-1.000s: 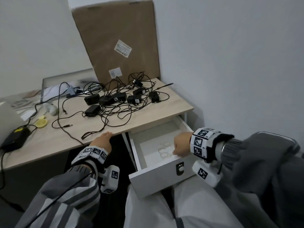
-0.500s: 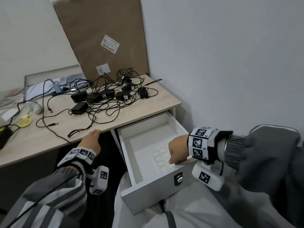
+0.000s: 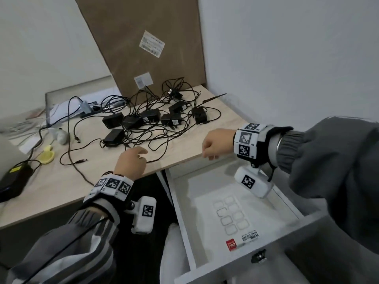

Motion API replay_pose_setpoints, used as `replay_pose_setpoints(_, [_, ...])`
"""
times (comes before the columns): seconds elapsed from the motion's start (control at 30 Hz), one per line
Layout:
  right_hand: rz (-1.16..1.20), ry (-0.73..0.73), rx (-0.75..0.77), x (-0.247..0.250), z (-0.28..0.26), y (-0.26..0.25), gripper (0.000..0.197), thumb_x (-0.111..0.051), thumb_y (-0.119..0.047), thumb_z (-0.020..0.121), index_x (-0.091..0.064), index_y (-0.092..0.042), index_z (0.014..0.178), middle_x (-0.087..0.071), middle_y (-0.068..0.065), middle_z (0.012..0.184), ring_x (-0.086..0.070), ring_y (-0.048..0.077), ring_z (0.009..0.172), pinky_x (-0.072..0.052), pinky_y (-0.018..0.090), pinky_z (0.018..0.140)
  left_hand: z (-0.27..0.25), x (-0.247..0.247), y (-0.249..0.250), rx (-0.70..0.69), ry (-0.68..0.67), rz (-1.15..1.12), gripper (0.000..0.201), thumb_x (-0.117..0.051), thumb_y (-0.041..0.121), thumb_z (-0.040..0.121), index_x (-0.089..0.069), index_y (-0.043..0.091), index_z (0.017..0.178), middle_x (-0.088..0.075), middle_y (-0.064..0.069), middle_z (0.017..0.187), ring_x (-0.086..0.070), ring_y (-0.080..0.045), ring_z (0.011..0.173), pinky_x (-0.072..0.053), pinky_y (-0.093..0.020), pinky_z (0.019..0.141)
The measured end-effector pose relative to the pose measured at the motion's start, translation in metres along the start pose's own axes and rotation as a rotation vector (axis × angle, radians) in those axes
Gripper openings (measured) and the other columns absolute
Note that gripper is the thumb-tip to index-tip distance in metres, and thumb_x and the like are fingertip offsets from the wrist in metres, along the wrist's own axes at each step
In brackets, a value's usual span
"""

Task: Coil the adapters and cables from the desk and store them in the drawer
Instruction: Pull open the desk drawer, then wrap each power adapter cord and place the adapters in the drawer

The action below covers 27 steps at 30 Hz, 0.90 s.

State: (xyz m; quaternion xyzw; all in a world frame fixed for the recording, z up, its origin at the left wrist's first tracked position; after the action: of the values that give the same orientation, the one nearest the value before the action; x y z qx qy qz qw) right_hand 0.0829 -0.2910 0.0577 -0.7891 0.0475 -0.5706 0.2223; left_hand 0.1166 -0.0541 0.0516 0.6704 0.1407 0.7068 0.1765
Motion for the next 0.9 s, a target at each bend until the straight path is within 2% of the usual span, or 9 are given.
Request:
replay_pose_setpoints(0.07, [0.052,0.082,-0.022,0.025,0.023,0.015,0.019,-0.057,-0.018,0.089,-0.072,-0.007,0.09,-0.074,0.005,0.087,-0.065,0.012,0.069,-0.049,0.018,0.068,0.011,0.001,0.014,-0.043,-0.03,-0.038,0.039,-0.045,0.006,0.091,-0.06,0.016,0.125,-0.055,-0.005,0.134,-0.05,-0.023,0.122,-0.038,-0.031,0.099])
replay_pose_setpoints(0.2, [0.093,0.208,-0.121,0.079,0.067,0.062,0.017,-0.056,-0.013,0.088,-0.071,-0.007,0.084,-0.074,0.009,0.087,-0.063,0.01,0.063,-0.05,0.02,0.066,0.047,-0.001,0.064,-0.208,-0.138,0.007,0.041,-0.053,0.02,0.094,-0.051,0.021,0.135,-0.044,-0.001,0.144,-0.038,-0.017,0.134,-0.028,-0.028,0.108])
replay_pose_setpoints(0.3, [0.125,0.237,-0.21,0.108,0.096,0.092,0.015,-0.056,-0.01,0.087,-0.071,-0.007,0.088,-0.073,0.009,0.089,-0.067,0.016,0.072,-0.045,0.019,0.055,0.077,-0.019,0.113,-0.349,-0.252,0.09,0.057,-0.057,0.031,0.093,-0.037,0.023,0.145,-0.031,0.002,0.153,-0.03,-0.017,0.14,-0.025,-0.036,0.115])
replay_pose_setpoints(0.43, [0.065,0.219,-0.202,0.123,0.135,0.094,0.016,-0.06,-0.013,0.086,-0.072,-0.01,0.096,-0.069,0.002,0.087,-0.066,0.016,0.078,-0.05,0.022,0.06,0.109,-0.061,0.147,-0.317,-0.41,0.23,0.09,-0.064,0.04,0.087,-0.004,0.026,0.153,-0.004,0.008,0.161,-0.007,-0.022,0.148,-0.018,-0.053,0.117])
replay_pose_setpoints(0.5, [-0.017,0.196,-0.17,0.121,0.154,0.085,0.015,-0.062,-0.015,0.085,-0.073,-0.015,0.095,-0.071,-0.001,0.091,-0.064,0.014,0.077,-0.053,0.024,0.071,0.118,-0.076,0.147,-0.271,-0.48,0.334,0.1,-0.067,0.039,0.086,0.005,0.026,0.154,0.002,0.007,0.162,0.001,-0.023,0.149,-0.012,-0.055,0.117])
replay_pose_setpoints(0.6, [-0.061,0.129,-0.143,0.113,0.175,0.074,0.018,-0.06,-0.012,0.087,-0.071,-0.01,0.101,-0.07,0.002,0.095,-0.063,0.015,0.077,-0.053,0.027,0.074,0.129,-0.087,0.133,-0.294,-0.546,0.55,0.097,-0.068,0.036,0.086,0.0,0.023,0.154,-0.014,-0.005,0.159,-0.007,-0.027,0.147,-0.014,-0.046,0.116])
replay_pose_setpoints(0.73, [0.022,0.184,-0.131,0.118,0.179,0.067,0.017,-0.059,-0.008,0.086,-0.073,-0.01,0.095,-0.071,0.001,0.086,-0.064,0.015,0.073,-0.054,0.026,0.075,0.146,-0.085,0.09,-0.256,-0.552,0.561,0.07,-0.061,0.022,0.089,-0.026,0.027,0.149,-0.032,-0.009,0.143,-0.034,-0.03,0.132,-0.038,-0.041,0.106])
replay_pose_setpoints(0.8, [0.054,0.28,-0.143,0.129,0.172,0.071,0.017,-0.059,-0.006,0.084,-0.074,-0.011,0.089,-0.071,0.001,0.083,-0.064,0.014,0.072,-0.052,0.024,0.072,0.155,-0.076,0.072,-0.22,-0.494,0.54,0.054,-0.051,0.018,0.093,-0.036,0.027,0.144,-0.037,-0.011,0.138,-0.041,-0.032,0.126,-0.04,-0.04,0.104])
replay_pose_setpoints(0.9, [0.053,0.276,-0.217,0.126,0.164,0.08,0.014,-0.061,-0.008,0.083,-0.073,-0.006,0.09,-0.073,0.007,0.092,-0.069,0.02,0.083,-0.055,0.031,0.078,0.164,-0.062,0.046,-0.181,-0.445,0.51,0.044,-0.048,0.02,0.096,-0.045,0.026,0.14,-0.045,-0.014,0.135,-0.047,-0.032,0.123,-0.039,-0.037,0.103])
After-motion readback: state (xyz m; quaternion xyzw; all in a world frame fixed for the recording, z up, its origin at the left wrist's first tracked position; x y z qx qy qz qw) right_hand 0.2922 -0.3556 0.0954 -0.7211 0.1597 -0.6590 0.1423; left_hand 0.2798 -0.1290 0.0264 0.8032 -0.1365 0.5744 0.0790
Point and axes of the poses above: each hand's wrist, its own z-axis towards the middle knuckle, its own x-axis out of the back of the hand, y = z × x, the point moved 7 cm from there along z, towards the middle knuckle
